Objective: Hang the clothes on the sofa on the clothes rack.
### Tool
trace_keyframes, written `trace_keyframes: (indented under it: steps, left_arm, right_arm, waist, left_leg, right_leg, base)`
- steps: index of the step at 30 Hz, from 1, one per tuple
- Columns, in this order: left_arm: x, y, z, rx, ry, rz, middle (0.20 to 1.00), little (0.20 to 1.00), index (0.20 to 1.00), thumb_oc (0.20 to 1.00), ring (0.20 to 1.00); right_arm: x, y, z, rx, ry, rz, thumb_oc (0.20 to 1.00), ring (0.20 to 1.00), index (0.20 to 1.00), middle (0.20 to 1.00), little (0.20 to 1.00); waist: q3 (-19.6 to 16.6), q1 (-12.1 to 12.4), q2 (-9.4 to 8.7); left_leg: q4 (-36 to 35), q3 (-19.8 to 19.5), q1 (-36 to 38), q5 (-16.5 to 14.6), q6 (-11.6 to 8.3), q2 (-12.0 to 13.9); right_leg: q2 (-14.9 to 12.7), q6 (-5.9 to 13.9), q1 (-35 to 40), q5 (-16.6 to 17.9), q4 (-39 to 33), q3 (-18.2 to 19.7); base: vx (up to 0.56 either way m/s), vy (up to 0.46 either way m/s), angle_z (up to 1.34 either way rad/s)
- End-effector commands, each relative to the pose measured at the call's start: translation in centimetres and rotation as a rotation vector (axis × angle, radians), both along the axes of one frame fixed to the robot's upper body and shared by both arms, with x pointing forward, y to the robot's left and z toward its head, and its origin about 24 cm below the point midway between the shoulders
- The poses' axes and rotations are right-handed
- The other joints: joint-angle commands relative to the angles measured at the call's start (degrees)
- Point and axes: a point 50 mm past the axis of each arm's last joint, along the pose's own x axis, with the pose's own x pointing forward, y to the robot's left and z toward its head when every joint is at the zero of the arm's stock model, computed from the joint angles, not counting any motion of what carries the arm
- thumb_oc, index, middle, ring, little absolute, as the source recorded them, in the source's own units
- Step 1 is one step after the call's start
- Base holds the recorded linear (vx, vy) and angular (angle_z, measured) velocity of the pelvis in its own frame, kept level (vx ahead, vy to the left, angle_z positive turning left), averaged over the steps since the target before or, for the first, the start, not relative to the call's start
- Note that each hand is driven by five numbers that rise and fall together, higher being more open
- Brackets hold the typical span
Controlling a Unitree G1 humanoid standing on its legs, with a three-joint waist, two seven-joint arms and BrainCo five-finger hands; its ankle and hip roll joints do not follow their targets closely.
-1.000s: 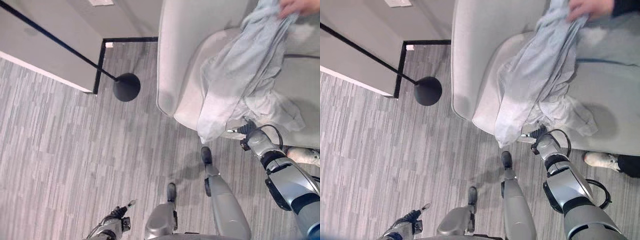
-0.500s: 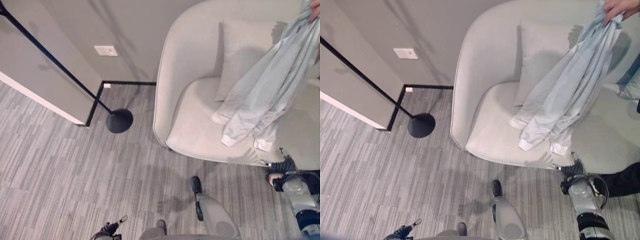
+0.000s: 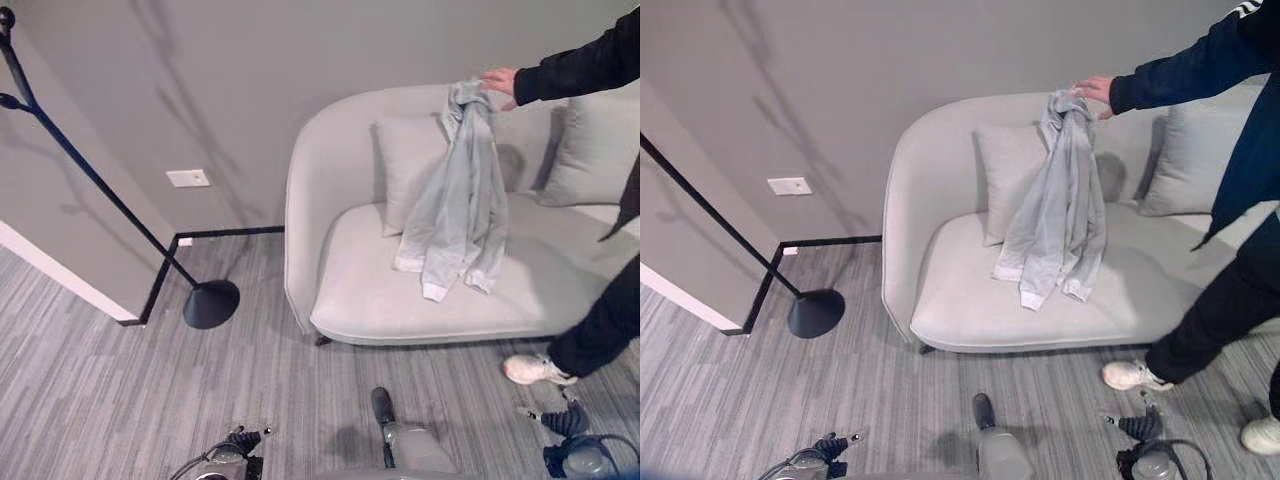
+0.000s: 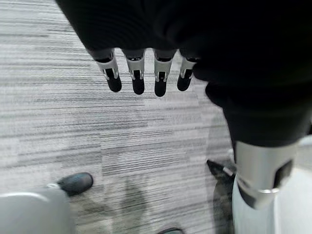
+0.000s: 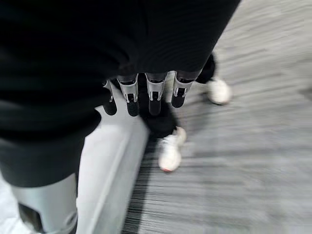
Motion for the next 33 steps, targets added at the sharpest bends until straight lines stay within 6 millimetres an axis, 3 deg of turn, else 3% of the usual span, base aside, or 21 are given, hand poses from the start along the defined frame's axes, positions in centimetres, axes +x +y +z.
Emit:
trace_keyframes:
  steps: [1,3,5,7,8,9,13,14,19,22,24,25,26,28,30,31,32,33]
  left_arm:
    - [3.5,0.9,1.3,0.047,-0.095,-0.027,1.000,1.000,1.000,1.000,1.000]
    - [2.8,0.7,1.0,0.043,-0.077,-0.025,1.000,1.000,1.000,1.000,1.000]
    - [2.6,0.7,0.9,0.047,-0.069,-0.036,1.000,1.000,1.000,1.000,1.000]
    - [2.0,0.7,0.7,0.055,-0.048,-0.074,1.000,1.000,1.000,1.000,1.000]
    - [2.0,0.7,0.7,0.055,-0.047,-0.075,1.000,1.000,1.000,1.000,1.000]
    - [1.5,1.0,0.6,0.061,-0.036,-0.059,1.000,1.000,1.000,1.000,1.000]
    - [0.9,1.6,0.6,0.072,-0.021,-0.024,1.000,1.000,1.000,1.000,1.000]
    - [0.6,2.2,0.6,0.080,-0.010,0.015,1.000,1.000,1.000,1.000,1.000]
    - [0.7,3.1,0.9,0.088,-0.025,0.080,1.000,1.000,1.000,1.000,1.000]
    - [0.6,3.5,1.0,0.098,-0.028,0.096,1.000,1.000,1.000,1.000,1.000]
    - [0.5,4.2,1.2,0.121,-0.029,0.091,1.000,1.000,1.000,1.000,1.000]
    - [0.2,4.2,1.1,0.116,-0.026,0.094,1.000,1.000,1.000,1.000,1.000]
    - [-0.2,4.1,0.9,0.103,-0.022,0.097,1.000,1.000,1.000,1.000,1.000]
    - [-0.1,3.4,0.8,0.077,-0.030,0.103,1.000,1.000,1.000,1.000,1.000]
    - [-0.4,2.5,0.5,0.032,-0.037,0.128,1.000,1.000,1.000,1.000,1.000]
    - [-0.4,2.5,0.5,0.032,-0.037,0.129,1.000,1.000,1.000,1.000,1.000]
    - [-0.1,2.1,0.5,0.019,-0.059,0.145,1.000,1.000,1.000,1.000,1.000]
    - [0.7,2.3,0.8,0.024,-0.094,0.145,1.000,1.000,1.000,1.000,1.000]
  right_arm:
    - [4.9,-0.5,3.6,-0.027,-0.224,0.027,1.000,1.000,1.000,1.000,1.000]
    - [5.0,-0.4,3.6,-0.007,-0.238,0.024,1.000,1.000,1.000,1.000,1.000]
    - [4.7,-0.4,3.4,0.002,-0.237,0.008,1.000,1.000,1.000,1.000,1.000]
    - [3.9,-0.3,2.9,0.035,-0.235,-0.029,1.000,1.000,1.000,1.000,1.000]
    - [3.9,-0.3,2.9,0.035,-0.234,-0.030,1.000,1.000,1.000,1.000,1.000]
    - [4.2,0.1,2.7,0.056,-0.233,-0.026,1.000,1.000,1.000,1.000,1.000]
    - [5.0,0.7,2.7,0.080,-0.245,-0.001,1.000,1.000,1.000,1.000,1.000]
    - [6.0,0.9,3.3,0.069,-0.262,0.037,1.000,1.000,1.000,1.000,1.000]
    - [7.2,1.3,4.0,0.058,-0.283,0.097,1.000,1.000,1.000,1.000,1.000]
    - [7.4,1.4,4.1,0.050,-0.274,0.123,1.000,1.000,1.000,1.000,1.000]
    - [7.3,1.5,4.1,0.048,-0.271,0.138,1.000,1.000,1.000,1.000,1.000]
    - [7.6,1.4,4.4,0.027,-0.265,0.167,1.000,1.000,1.000,1.000,1.000]
    - [8.0,1.0,5.0,-0.008,-0.268,0.197,1.000,1.000,1.000,1.000,1.000]
    - [8.5,0.9,5.5,-0.017,-0.286,0.216,1.000,1.000,1.000,1.000,1.000]
    - [8.7,0.8,5.8,-0.024,-0.290,0.227,1.000,1.000,1.000,1.000,1.000]
    - [8.8,0.8,5.8,-0.024,-0.291,0.228,1.000,1.000,1.000,1.000,1.000]
    - [9.6,0.8,6.5,-0.035,-0.311,0.246,1.000,1.000,1.000,1.000,1.000]
    - [10.9,1.4,7.3,-0.023,-0.353,0.271,1.000,1.000,1.000,1.000,1.000]
  waist:
    - [7.99,0.31,3.54]
    - [7.73,2.42,3.50]
    - [6.80,2.85,3.40]
    - [3.38,4.81,3.17]
    - [3.45,4.77,3.12]
    - [1.46,6.51,2.70]
    - [0.43,8.19,2.08]
    - [1.04,8.34,1.83]
    - [4.06,8.05,1.81]
    - [4.59,7.86,1.07]
    - [4.57,7.94,-0.16]
    - [3.90,8.13,-0.74]
    - [3.65,8.02,0.01]
    - [2.75,8.22,0.27]
    - [2.37,8.95,-1.10]
    - [2.21,8.79,-1.11]
    - [3.57,9.71,-2.54]
    - [5.09,11.51,-3.32]
  left_leg:
    - [-12.02,-1.96,3.78,14.82,-1.46,2.50]
    - [-11.31,0.90,1.57,14.94,-2.43,2.68]
    - [-11.19,1.82,0.22,15.21,-2.91,2.79]
    - [-11.15,4.17,-2.69,15.45,-4.60,4.00]
    - [-11.10,4.12,-2.51,15.33,-4.59,3.94]
    - [-11.01,5.53,-3.74,14.97,-5.14,4.97]
    - [-10.86,6.58,-3.84,14.20,-5.13,5.97]
    - [-10.06,5.41,-3.41,14.05,-4.88,7.11]
    - [-9.63,3.90,-0.97,14.45,-5.24,10.46]
    - [-10.04,3.56,0.58,14.58,-5.26,11.10]
    - [-10.81,3.06,1.77,14.45,-4.95,12.15]
    - [-10.71,2.05,1.37,15.00,-4.63,14.17]
    - [-10.01,0.86,0.44,15.59,-4.26,16.17]
    - [-6.64,-0.92,-1.70,16.91,-3.72,18.28]
    - [1.50,-1.41,-4.77,17.94,-2.52,20.40]
    - [1.60,-1.63,-5.15,18.03,-2.52,20.36]
    - [10.20,-3.48,-9.82,17.28,-2.02,19.96]
    - [14.77,-5.17,-14.72,15.63,-2.67,14.99]
  right_leg:
    - [-0.91,-5.39,-3.68,8.47,4.21,-1.24]
    - [-3.16,-5.67,2.78,6.51,9.19,-3.58]
    - [-4.11,-5.59,4.77,6.46,9.65,-3.83]
    - [-8.25,-4.86,12.45,6.06,7.26,-5.08]
    - [-8.31,-4.82,12.78,6.02,7.07,-5.18]
    - [-11.59,-4.55,15.54,5.85,3.12,-6.86]
    - [-14.74,-4.60,16.30,5.73,-0.60,-8.03]
    - [-16.04,-4.88,13.85,5.34,-2.11,-6.79]
    - [-19.36,-4.37,10.04,5.46,-2.36,-6.30]
    - [-19.62,-3.99,9.16,5.85,-1.80,-6.03]
    - [-18.17,-3.49,8.96,5.33,-0.60,-5.01]
    - [-15.75,-2.86,9.39,5.33,2.19,-3.33]
    - [-12.42,-2.64,9.36,4.15,5.21,-1.88]
    - [-9.64,-2.91,9.96,3.71,5.50,-1.08]
    - [-8.28,-3.64,11.73,3.98,5.20,-1.37]
    - [-8.31,-3.66,11.59,4.12,5.11,-1.51]
    - [-8.45,-4.50,13.22,4.56,5.01,-1.67]
    - [-7.96,-5.55,15.22,4.95,3.76,-1.74]
  base:
    - [-0.25,0.033,-0.30]
    - [-0.30,-0.013,-0.29]
    - [-0.17,-0.039,-0.54]
    - [-0.08,-0.096,-0.38]
    - [-0.03,-0.165,0.07]
    - [-0.01,-0.116,-0.08]
    - [0.03,-0.139,-0.60]
    - [0.07,-0.149,-0.80]
    - [0.07,-0.203,-0.11]
    - [0.12,-0.197,0.04]
    - [0.21,-0.429,0.06]
    - [0.27,-0.611,0.33]
    - [0.27,-0.595,0.46]
    - [0.17,-0.428,0.16]
    - [0.18,-0.447,-0.13]
    - [0.19,-0.524,0.56]
    - [0.11,-0.507,0.69]
    - [0.15,-0.585,0.58]
